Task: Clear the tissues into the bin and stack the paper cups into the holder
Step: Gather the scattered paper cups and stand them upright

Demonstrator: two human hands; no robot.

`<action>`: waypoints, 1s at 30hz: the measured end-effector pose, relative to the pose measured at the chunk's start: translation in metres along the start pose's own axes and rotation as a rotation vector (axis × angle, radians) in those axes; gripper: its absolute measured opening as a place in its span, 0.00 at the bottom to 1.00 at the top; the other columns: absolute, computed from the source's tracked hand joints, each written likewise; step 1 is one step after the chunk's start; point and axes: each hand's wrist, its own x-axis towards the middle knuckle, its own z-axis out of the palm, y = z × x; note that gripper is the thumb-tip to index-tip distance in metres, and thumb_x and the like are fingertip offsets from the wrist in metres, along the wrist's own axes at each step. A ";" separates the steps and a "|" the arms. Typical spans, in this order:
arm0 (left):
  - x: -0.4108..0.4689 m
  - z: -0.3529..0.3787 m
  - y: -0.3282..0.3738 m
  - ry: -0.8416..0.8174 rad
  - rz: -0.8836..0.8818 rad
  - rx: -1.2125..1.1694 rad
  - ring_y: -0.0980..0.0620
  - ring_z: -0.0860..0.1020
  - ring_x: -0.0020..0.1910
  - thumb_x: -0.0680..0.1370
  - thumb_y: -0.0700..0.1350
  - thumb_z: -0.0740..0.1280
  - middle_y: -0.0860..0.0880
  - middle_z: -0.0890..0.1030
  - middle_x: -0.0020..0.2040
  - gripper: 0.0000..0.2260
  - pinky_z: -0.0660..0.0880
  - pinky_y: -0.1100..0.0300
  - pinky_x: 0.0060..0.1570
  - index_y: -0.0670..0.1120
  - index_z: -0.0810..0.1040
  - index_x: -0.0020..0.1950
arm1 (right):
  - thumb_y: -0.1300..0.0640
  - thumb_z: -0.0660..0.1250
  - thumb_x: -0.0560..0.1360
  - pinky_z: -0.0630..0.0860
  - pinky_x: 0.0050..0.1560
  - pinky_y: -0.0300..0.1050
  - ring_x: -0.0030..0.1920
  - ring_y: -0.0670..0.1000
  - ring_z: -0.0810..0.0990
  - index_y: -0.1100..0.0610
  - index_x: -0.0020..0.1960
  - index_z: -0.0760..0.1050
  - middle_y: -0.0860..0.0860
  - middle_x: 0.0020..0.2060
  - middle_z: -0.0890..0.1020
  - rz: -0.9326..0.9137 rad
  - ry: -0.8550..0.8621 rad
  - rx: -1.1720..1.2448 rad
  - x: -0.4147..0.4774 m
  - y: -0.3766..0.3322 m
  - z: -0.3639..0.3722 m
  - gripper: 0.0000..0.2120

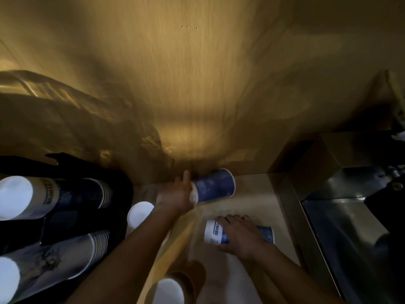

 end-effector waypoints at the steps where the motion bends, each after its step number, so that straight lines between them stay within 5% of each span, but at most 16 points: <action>1: -0.003 -0.007 0.001 0.039 0.034 -0.082 0.40 0.75 0.58 0.70 0.54 0.69 0.42 0.73 0.63 0.34 0.72 0.49 0.55 0.46 0.57 0.71 | 0.46 0.67 0.69 0.62 0.62 0.52 0.61 0.56 0.69 0.53 0.70 0.56 0.55 0.64 0.70 -0.005 -0.006 0.015 -0.001 0.000 0.000 0.35; 5: -0.019 -0.031 0.003 0.228 0.085 -0.353 0.45 0.71 0.59 0.67 0.54 0.72 0.47 0.73 0.60 0.29 0.72 0.50 0.54 0.50 0.65 0.63 | 0.48 0.70 0.67 0.67 0.58 0.50 0.59 0.56 0.70 0.49 0.71 0.51 0.55 0.62 0.70 -0.014 0.019 0.095 -0.006 -0.002 -0.002 0.39; 11: -0.035 -0.033 0.013 0.296 0.031 -0.730 0.51 0.70 0.54 0.64 0.53 0.76 0.53 0.71 0.55 0.29 0.76 0.49 0.49 0.53 0.62 0.56 | 0.45 0.67 0.69 0.71 0.47 0.45 0.53 0.54 0.73 0.42 0.70 0.50 0.53 0.56 0.70 0.044 0.136 0.282 -0.014 0.005 -0.011 0.37; 16: -0.040 -0.015 0.016 0.160 0.073 -0.783 0.53 0.75 0.51 0.64 0.53 0.76 0.55 0.74 0.53 0.27 0.75 0.57 0.45 0.60 0.63 0.54 | 0.47 0.69 0.68 0.72 0.43 0.45 0.47 0.51 0.74 0.44 0.64 0.58 0.52 0.54 0.72 0.122 0.398 0.406 -0.026 0.017 -0.031 0.30; 22: -0.040 -0.003 0.014 0.120 0.052 -0.938 0.57 0.73 0.50 0.63 0.50 0.78 0.63 0.72 0.50 0.31 0.73 0.59 0.48 0.64 0.62 0.56 | 0.47 0.72 0.66 0.76 0.54 0.58 0.58 0.56 0.74 0.47 0.59 0.60 0.55 0.59 0.73 0.303 0.690 0.648 -0.033 0.027 -0.065 0.28; 26: -0.039 0.002 0.013 0.101 0.042 -0.966 0.54 0.72 0.56 0.63 0.48 0.78 0.58 0.72 0.55 0.34 0.72 0.56 0.53 0.61 0.62 0.60 | 0.46 0.70 0.65 0.74 0.55 0.51 0.60 0.52 0.71 0.46 0.62 0.62 0.53 0.62 0.71 0.224 0.938 0.772 -0.041 0.022 -0.091 0.29; 30: -0.037 0.003 0.013 0.083 0.051 -1.000 0.56 0.73 0.53 0.64 0.49 0.78 0.60 0.73 0.53 0.31 0.70 0.59 0.50 0.61 0.64 0.58 | 0.51 0.72 0.67 0.72 0.51 0.39 0.55 0.41 0.71 0.46 0.61 0.63 0.44 0.54 0.71 0.068 1.180 0.828 -0.053 0.009 -0.121 0.26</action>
